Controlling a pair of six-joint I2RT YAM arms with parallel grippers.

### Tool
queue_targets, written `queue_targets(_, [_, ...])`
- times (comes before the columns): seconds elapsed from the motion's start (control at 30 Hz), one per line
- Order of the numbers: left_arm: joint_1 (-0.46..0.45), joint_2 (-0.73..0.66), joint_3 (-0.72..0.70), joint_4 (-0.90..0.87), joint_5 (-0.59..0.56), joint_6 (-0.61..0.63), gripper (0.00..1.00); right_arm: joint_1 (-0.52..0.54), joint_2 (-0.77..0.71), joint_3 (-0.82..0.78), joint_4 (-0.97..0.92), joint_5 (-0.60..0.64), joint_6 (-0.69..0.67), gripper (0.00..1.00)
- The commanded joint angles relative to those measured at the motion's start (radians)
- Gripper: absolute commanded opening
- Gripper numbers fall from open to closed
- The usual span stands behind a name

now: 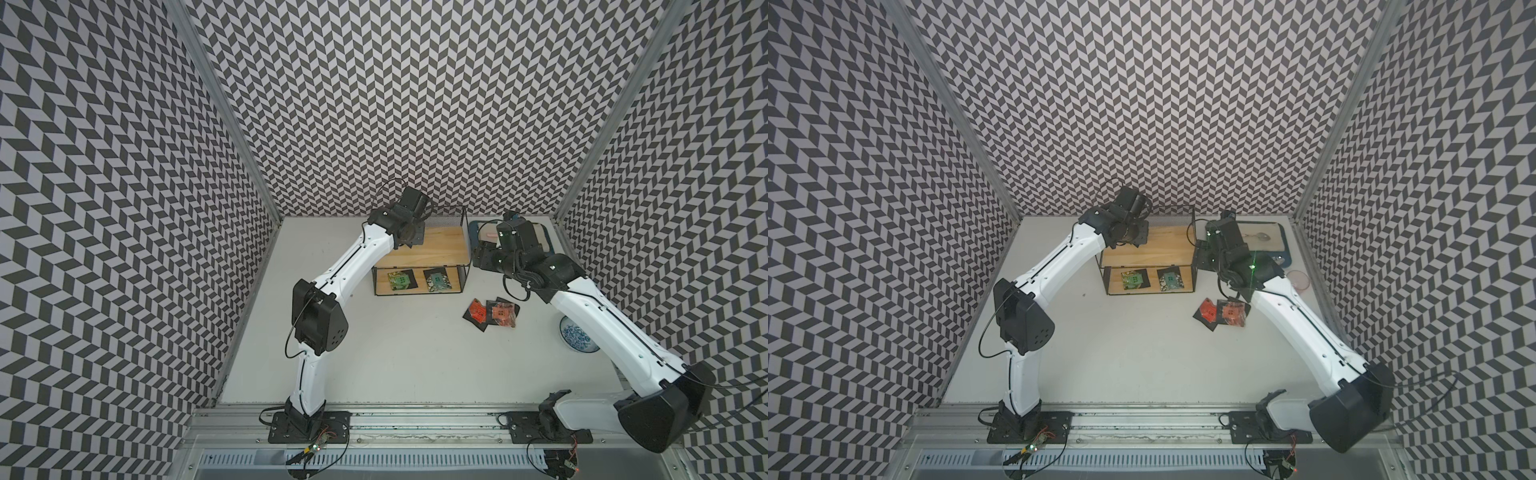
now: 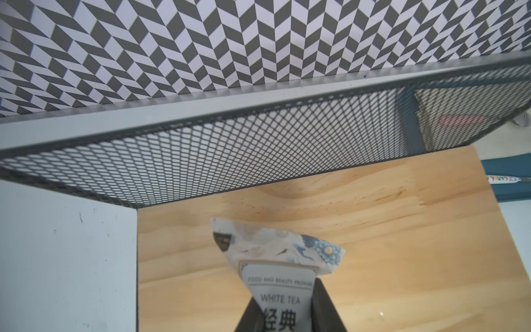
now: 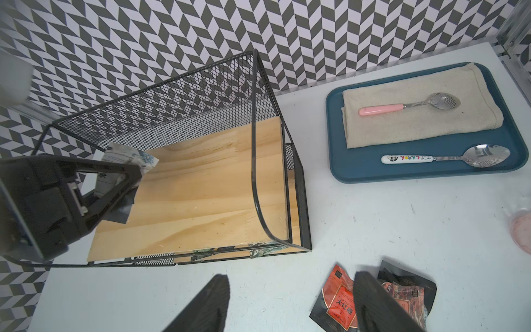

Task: Remove the tea bags from the shelf
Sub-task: Pick up the tea bag from the shelf, then place the tea bag at the center of the board.

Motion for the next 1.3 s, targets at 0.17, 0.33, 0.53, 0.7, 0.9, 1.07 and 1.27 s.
queue_targets(0.17, [-0.044, -0.214, -0.117, -0.006, -0.039, -0.064, 0.26, 0.001, 0.001, 0.02, 0.031, 0.005, -0.012, 0.72])
queue_targets(0.33, [-0.094, -0.451, -0.419, 0.017, -0.069, -0.143, 0.28, 0.001, 0.001, 0.018, 0.035, -0.001, -0.018, 0.72])
queue_targets(0.53, [-0.099, -0.712, -0.754, 0.026, -0.058, -0.236, 0.29, 0.004, -0.009, 0.002, 0.046, -0.02, -0.025, 0.72])
queue_targets(0.7, [-0.094, -0.798, -0.938, 0.035, -0.035, -0.297, 0.3, 0.024, -0.021, -0.024, 0.032, -0.021, -0.026, 0.71])
queue_targets(0.9, [-0.049, -0.83, -1.176, 0.177, 0.067, -0.361, 0.31, 0.058, -0.048, -0.066, 0.007, -0.012, -0.025, 0.71])
queue_targets(1.07, [-0.031, -0.838, -1.339, 0.255, 0.028, -0.382, 0.33, 0.106, -0.083, -0.126, 0.015, -0.009, -0.009, 0.71])
queue_targets(1.27, [-0.036, -0.803, -1.424, 0.322, 0.005, -0.409, 0.34, 0.171, -0.114, -0.197, 0.038, -0.034, -0.005, 0.7])
